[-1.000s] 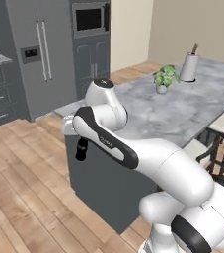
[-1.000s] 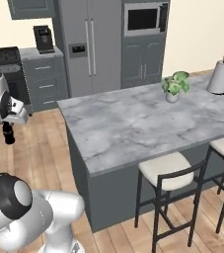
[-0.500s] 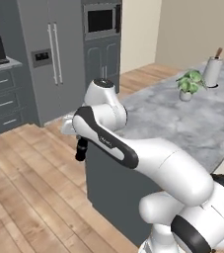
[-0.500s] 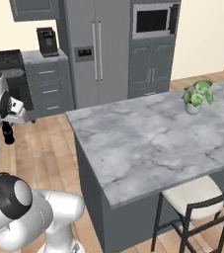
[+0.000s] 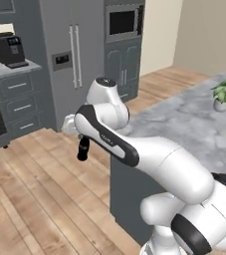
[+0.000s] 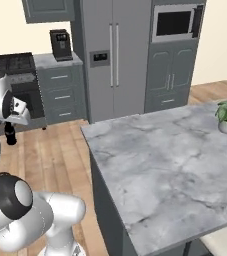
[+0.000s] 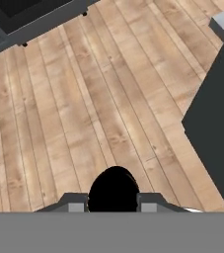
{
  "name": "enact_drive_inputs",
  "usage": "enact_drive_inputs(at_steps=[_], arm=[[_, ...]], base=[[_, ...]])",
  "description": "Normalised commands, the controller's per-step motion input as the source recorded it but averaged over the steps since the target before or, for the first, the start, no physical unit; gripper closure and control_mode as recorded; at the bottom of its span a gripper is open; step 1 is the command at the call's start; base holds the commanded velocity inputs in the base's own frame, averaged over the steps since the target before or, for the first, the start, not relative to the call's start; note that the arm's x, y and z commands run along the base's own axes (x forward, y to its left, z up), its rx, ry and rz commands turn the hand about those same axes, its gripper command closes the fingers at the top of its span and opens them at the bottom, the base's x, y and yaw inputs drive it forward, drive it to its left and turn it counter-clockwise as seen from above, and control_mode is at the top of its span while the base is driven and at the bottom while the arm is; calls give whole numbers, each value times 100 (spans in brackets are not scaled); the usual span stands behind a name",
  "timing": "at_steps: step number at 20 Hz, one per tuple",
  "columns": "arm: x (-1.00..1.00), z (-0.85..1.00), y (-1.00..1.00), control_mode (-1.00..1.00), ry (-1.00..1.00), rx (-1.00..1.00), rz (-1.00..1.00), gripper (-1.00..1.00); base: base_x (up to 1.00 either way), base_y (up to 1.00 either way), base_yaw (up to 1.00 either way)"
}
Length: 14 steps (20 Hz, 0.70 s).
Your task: Place the large bottle from the dining counter next to the other large bottle outside the sink, and place the small bottle from the dining counter next to the other small bottle inside the sink.
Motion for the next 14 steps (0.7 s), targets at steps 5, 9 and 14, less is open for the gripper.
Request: enact_drive_inputs(at_steps=[5, 9, 14], arm=[[0, 0, 0, 100, 0, 0, 0, 100], [0, 0, 0, 100, 0, 0, 0, 100], [0, 0, 0, 100, 0, 0, 0, 100]], base=[[35, 57, 21], [32, 53, 18], [34, 39, 21]])
